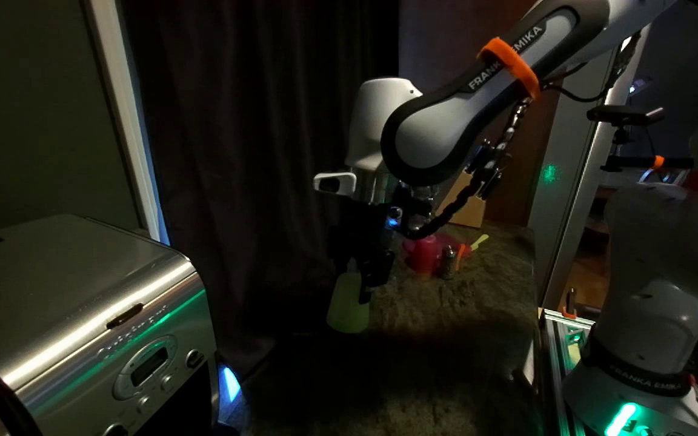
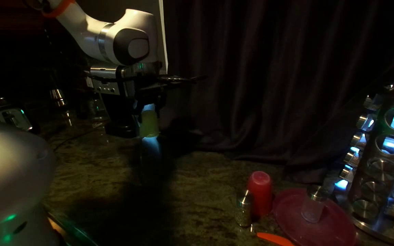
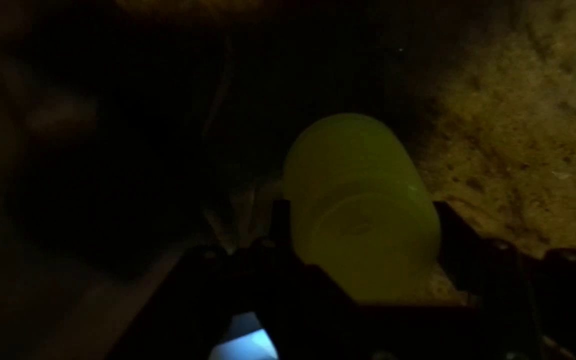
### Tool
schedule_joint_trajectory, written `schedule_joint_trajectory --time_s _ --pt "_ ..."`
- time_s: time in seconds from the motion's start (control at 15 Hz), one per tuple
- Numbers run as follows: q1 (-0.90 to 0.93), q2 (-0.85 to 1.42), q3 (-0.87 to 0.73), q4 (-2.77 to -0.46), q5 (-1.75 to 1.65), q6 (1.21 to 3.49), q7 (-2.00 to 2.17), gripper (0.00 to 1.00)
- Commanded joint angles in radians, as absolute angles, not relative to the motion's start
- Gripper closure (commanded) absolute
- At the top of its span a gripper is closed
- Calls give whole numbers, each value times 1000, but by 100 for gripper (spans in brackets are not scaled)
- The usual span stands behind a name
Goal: Move the yellow cup to the left
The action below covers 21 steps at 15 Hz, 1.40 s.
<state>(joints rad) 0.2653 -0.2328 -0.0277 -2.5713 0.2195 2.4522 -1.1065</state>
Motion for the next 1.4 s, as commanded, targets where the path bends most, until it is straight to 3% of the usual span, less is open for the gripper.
schedule_joint_trajectory --time_s 0.0,0.27,0.33,0.87,1.33 --pt "261 -234 -5 -2561 272 2417 -1157 31" --pt "280 -233 -1 -2548 327 2384 -1222 31" --pt "280 -233 -1 -2548 329 2384 -1224 56" --pt "357 -8 167 -2404 417 2122 -1264 56" --pt "337 164 287 -2228 311 2069 -1214 56"
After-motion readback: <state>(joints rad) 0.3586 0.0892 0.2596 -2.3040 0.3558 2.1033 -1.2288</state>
